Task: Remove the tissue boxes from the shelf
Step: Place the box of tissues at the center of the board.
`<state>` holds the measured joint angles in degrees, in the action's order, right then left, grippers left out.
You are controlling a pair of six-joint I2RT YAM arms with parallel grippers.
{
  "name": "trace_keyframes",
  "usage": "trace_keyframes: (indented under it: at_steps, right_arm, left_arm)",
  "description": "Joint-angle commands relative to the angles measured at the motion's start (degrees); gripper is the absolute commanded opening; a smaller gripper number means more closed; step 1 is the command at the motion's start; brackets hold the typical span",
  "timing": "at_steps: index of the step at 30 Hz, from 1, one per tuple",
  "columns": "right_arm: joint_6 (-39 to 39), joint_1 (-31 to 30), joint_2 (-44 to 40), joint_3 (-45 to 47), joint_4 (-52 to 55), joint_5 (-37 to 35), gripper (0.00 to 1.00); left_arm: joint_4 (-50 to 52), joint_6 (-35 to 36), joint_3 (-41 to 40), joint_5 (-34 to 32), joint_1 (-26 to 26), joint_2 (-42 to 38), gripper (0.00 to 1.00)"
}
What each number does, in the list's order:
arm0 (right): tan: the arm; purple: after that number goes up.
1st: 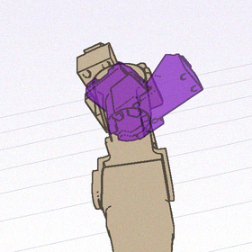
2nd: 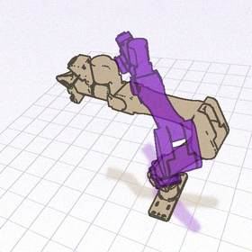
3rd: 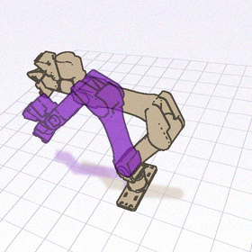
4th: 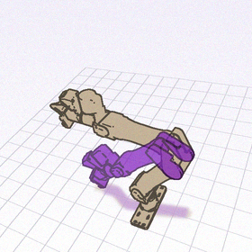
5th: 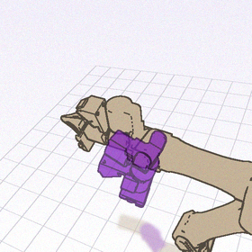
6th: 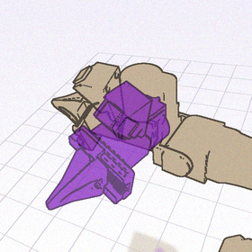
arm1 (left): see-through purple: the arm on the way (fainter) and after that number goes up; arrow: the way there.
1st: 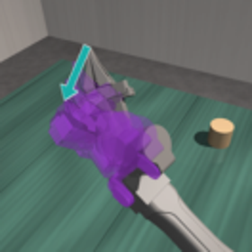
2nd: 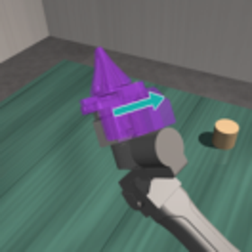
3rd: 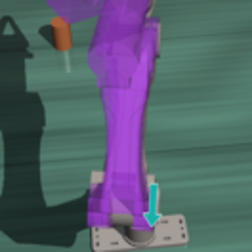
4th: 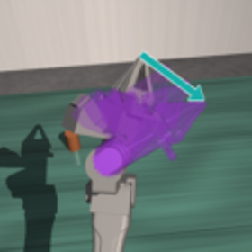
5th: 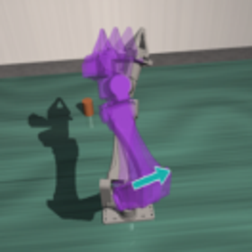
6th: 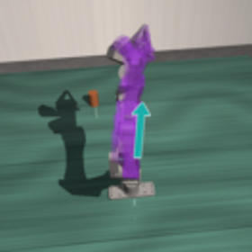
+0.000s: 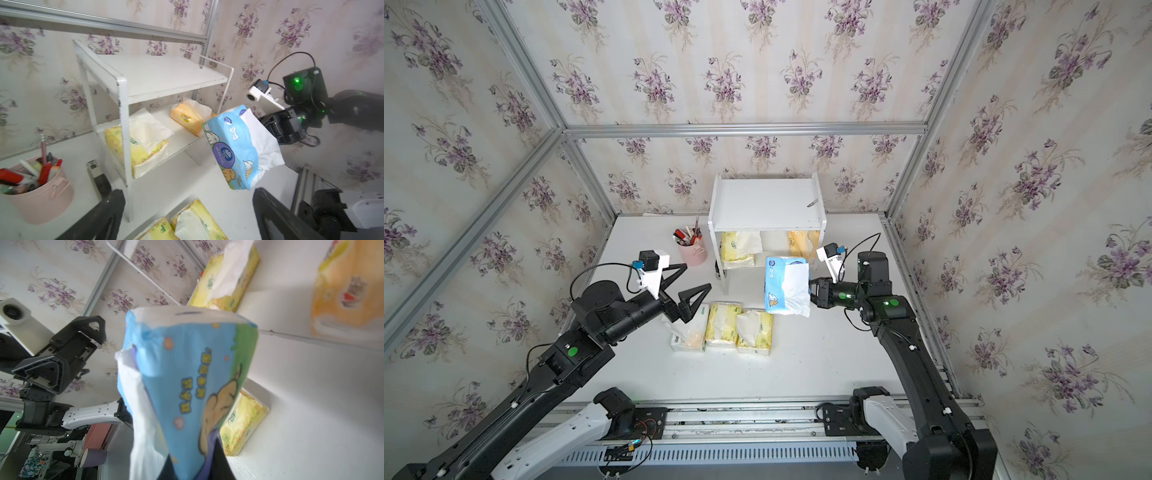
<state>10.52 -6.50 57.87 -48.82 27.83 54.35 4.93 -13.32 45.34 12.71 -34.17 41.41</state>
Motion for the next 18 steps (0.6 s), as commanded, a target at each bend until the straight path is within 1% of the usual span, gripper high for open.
trace_keyframes:
  at_steps: [1, 4, 8, 13, 18]
  right_arm:
    - [-3.3, 0.4, 0.4, 0.7, 11.2, -4.2, 0.02]
    - [-3.3, 0.4, 0.2, 2.2, 12.6, -7.4, 0.02]
    - [-2.9, 0.4, 1.9, 3.9, 13.1, -11.8, 0.03]
    - [-2.3, 0.4, 5.1, 7.5, 11.5, -14.1, 0.03]
    - [0.0, -0.4, 9.1, 11.1, 6.3, -13.4, 0.03]
  left_arm:
    - [3.7, 3.6, -0.1, -8.6, 0.1, -1.4, 0.99]
    - [6.4, 4.9, 1.2, -11.5, 0.1, -1.6, 0.99]
    - [6.4, 5.2, 1.3, -15.3, 0.0, -1.6, 0.99]
    - [5.5, 5.4, 1.0, -15.6, 0.1, -1.3, 0.99]
    - [5.3, 5.0, 0.8, -15.3, 0.1, -0.6, 0.99]
